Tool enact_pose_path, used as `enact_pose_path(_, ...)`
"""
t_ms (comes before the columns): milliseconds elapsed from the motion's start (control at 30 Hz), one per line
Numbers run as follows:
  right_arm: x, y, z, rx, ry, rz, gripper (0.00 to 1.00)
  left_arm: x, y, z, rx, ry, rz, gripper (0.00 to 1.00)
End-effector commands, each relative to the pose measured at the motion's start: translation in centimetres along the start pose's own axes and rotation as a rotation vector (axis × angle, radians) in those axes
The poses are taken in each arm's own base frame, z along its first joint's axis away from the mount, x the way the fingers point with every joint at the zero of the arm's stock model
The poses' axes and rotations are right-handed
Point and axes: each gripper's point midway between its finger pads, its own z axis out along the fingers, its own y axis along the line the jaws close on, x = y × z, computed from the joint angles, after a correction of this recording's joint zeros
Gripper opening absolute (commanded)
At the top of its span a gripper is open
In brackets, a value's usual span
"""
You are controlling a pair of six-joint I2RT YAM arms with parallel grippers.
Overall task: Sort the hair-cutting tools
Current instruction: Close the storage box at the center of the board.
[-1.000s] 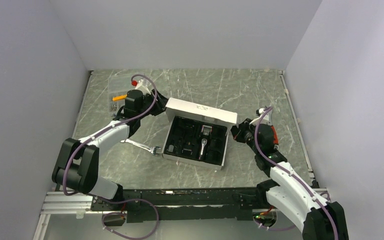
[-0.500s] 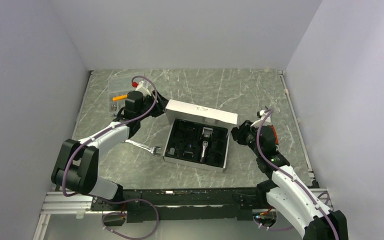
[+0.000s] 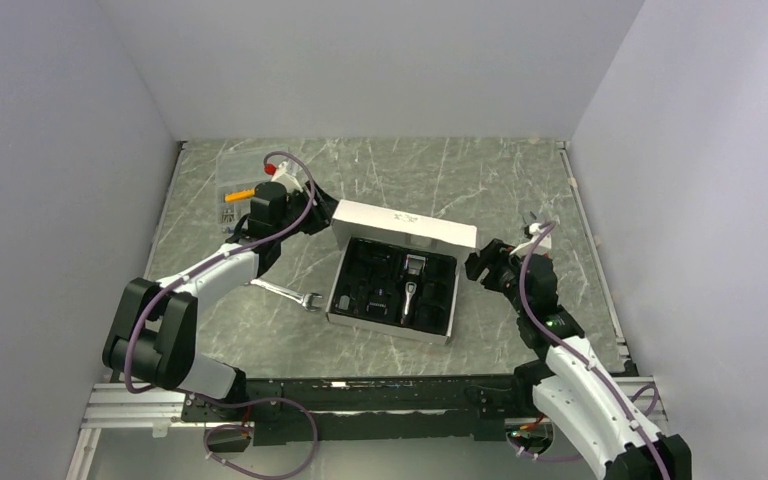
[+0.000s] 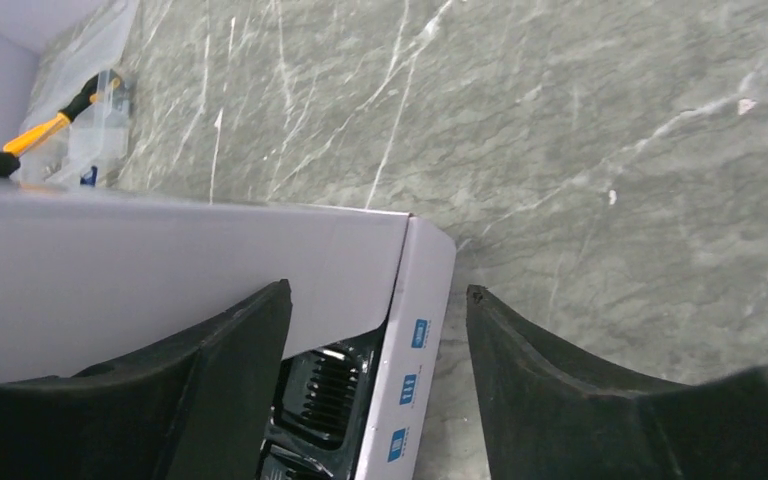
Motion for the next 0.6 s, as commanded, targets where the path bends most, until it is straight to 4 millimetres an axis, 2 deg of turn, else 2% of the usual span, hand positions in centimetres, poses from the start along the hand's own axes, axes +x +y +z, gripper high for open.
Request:
enact_pose_path(0,-0.9,-0.3,0.0,-0.017,-0.031,0.072,0.70,0.8,-3.0,-0.9,0.110,0.040,0.015,0.57)
enact_pose_path(300,-0.9,-0.7,0.6,-0.052,0.001,0.153,0.75,0.9,-4.2,-1.5,0.144,0.063,-0.008,0.57)
enact_pose_path(567,-0.1,-0.6,1.3,-0.075,0.031,0.169,0.75,3.4,-3.6,-1.0,0.135,0.111,-0.017,0.57)
